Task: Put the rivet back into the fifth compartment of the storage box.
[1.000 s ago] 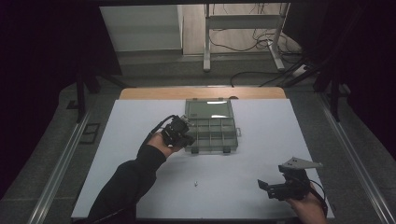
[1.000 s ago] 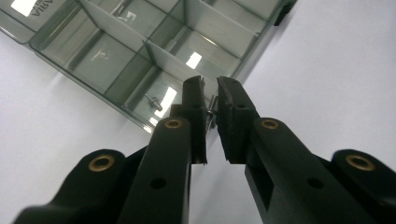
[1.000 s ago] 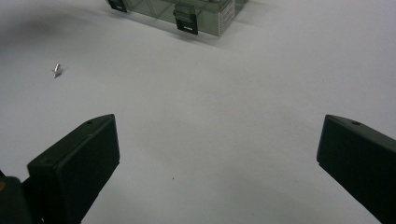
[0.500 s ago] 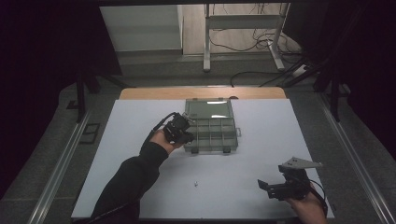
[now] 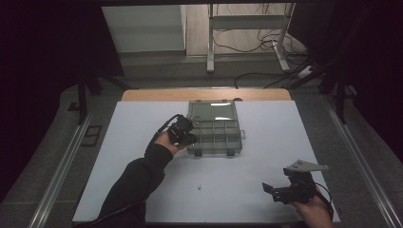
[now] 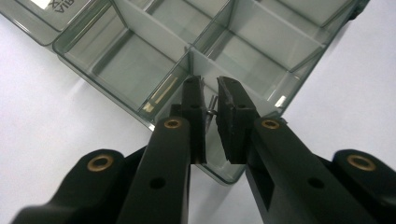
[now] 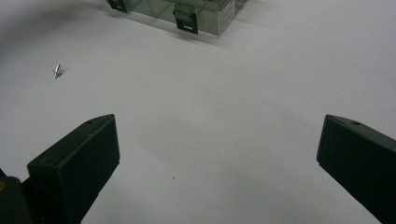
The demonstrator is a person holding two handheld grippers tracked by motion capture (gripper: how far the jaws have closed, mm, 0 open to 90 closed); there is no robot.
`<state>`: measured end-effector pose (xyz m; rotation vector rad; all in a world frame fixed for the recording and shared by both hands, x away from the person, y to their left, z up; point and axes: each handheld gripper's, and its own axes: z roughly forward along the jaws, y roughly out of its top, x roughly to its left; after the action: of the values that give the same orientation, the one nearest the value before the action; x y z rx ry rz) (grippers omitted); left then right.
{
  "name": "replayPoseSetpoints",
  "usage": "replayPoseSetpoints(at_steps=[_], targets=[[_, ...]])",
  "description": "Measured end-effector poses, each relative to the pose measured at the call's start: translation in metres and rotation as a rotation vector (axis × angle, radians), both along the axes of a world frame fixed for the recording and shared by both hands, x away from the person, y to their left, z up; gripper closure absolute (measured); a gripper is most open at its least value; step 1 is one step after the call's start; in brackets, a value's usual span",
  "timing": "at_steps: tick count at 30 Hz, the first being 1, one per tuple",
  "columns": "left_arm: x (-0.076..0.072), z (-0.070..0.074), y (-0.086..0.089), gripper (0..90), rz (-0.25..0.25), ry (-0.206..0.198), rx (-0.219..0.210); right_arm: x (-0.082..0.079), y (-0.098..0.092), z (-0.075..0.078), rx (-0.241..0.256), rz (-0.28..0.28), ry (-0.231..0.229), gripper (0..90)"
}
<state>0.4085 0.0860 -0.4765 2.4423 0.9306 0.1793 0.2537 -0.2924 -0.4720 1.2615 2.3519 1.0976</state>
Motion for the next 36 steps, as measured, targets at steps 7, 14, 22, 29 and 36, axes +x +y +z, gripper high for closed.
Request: replayPoseSetpoints(at_steps=[7, 14, 22, 29, 36], targets=[[0.002, -0.005, -0.001, 81.6, 0.000, 0.003, 0.004, 0.000, 0.000, 0.000, 0.000, 0.000, 0.000, 0.0], [0.001, -0.005, -0.003, 77.4, -0.002, 0.000, 0.004, 0.000, 0.000, 0.000, 0.000, 0.000, -0.001, 0.0], [-0.003, -0.001, -0.003, 71.1, 0.011, -0.016, -0.007, 0.000, 0.000, 0.000, 0.001, -0.001, -0.003, 0.0], [-0.008, 0.003, 0.000, 61.2, 0.016, -0.016, -0.020, 0.000, 0.000, 0.000, 0.001, -0.001, -0.002, 0.0], [-0.015, 0.007, 0.006, 49.8, 0.019, -0.017, -0.040, 0.000, 0.000, 0.000, -0.001, -0.001, -0.002, 0.0]])
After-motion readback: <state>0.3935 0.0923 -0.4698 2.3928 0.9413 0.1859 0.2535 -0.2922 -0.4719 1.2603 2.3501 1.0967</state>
